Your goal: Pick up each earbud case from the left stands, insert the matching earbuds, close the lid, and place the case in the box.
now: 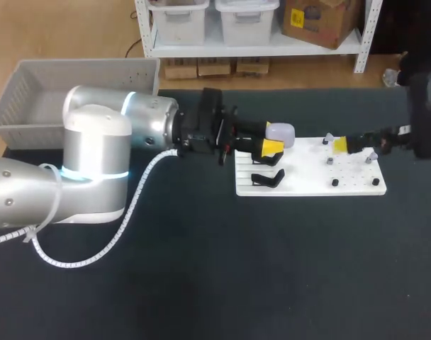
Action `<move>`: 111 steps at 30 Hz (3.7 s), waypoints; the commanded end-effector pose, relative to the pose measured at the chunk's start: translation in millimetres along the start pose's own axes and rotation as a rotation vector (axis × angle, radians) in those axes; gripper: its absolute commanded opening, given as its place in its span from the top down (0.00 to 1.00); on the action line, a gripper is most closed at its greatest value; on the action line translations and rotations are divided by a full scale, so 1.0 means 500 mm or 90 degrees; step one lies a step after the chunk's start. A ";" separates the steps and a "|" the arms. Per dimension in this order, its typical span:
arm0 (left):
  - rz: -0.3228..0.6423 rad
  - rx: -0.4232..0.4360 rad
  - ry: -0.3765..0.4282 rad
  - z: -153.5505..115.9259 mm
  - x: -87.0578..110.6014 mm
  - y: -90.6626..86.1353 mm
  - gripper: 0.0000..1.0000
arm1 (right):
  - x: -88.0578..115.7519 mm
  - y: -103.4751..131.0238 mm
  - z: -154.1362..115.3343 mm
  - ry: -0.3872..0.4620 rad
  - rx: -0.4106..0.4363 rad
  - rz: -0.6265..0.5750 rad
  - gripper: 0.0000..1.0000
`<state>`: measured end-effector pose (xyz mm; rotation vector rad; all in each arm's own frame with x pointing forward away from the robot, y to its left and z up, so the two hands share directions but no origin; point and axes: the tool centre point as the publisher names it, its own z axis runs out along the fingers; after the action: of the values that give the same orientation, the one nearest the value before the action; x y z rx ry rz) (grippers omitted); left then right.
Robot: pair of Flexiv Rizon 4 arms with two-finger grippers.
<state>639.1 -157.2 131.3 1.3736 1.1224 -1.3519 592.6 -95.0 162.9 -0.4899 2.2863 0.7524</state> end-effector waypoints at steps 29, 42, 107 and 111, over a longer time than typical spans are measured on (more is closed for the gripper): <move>0.036 -0.021 0.033 0.010 0.007 0.006 1.00 | -0.006 0.077 0.106 0.088 -0.006 0.005 0.00; 0.036 -0.021 0.033 0.010 0.007 0.006 1.00 | -0.026 0.069 0.148 0.107 -0.004 0.012 0.00; 0.036 -0.021 0.033 0.010 0.007 0.006 1.00 | -0.051 -0.100 0.058 0.178 0.302 -0.081 0.00; 0.036 -0.021 0.033 0.010 0.007 0.006 1.00 | -0.030 -0.137 0.058 0.215 0.318 -0.077 0.00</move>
<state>642.3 -163.0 128.2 1.4165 1.1268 -1.2632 651.8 -124.1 131.0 -0.6228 2.6090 0.3387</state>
